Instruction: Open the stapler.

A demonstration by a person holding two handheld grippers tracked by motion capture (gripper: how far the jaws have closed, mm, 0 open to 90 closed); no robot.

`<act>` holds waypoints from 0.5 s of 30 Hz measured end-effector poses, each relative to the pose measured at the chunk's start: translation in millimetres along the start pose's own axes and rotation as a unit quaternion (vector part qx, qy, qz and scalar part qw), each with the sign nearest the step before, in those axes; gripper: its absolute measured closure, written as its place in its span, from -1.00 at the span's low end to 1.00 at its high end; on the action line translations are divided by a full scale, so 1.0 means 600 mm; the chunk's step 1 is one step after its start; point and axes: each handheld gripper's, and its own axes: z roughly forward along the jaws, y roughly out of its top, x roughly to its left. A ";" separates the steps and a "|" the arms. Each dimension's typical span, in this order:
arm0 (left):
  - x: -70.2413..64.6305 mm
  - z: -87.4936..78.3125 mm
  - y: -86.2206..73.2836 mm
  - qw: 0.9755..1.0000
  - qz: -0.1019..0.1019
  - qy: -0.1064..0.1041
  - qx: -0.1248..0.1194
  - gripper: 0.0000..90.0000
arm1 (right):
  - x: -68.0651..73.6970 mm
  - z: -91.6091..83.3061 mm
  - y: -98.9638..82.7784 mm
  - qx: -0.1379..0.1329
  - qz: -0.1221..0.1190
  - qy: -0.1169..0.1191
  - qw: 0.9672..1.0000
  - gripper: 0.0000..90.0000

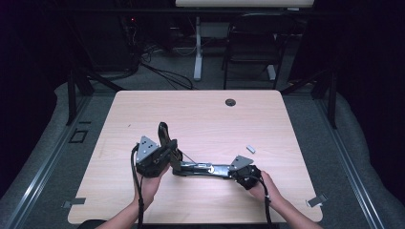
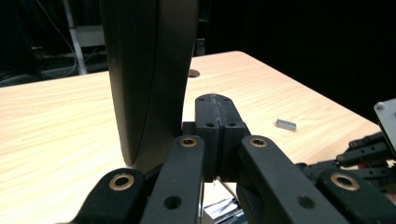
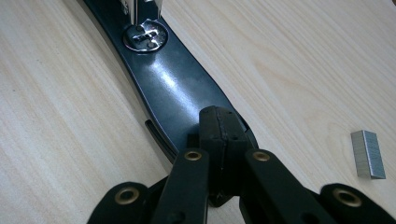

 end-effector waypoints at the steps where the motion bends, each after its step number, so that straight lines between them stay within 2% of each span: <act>1: 0.000 0.000 0.000 1.000 0.000 0.001 0.000 0.99 | 0.000 0.000 0.000 0.000 0.000 0.000 1.000 1.00; 9: 0.002 -0.002 0.000 1.000 -0.005 0.006 -0.006 0.99 | 0.000 0.000 0.000 0.002 -0.002 -0.001 1.000 1.00; 10: 0.003 -0.004 0.000 1.000 -0.006 0.018 -0.008 0.98 | 0.000 0.000 0.000 0.002 -0.003 -0.001 1.000 1.00; 12: 0.020 -0.009 0.001 0.999 -0.021 0.037 -0.008 0.90 | 0.000 0.000 0.000 0.000 -0.001 -0.001 1.000 1.00; 15: 0.061 -0.016 -0.003 0.996 -0.068 0.061 -0.004 0.90 | 0.000 0.000 0.000 0.002 -0.004 -0.001 1.000 1.00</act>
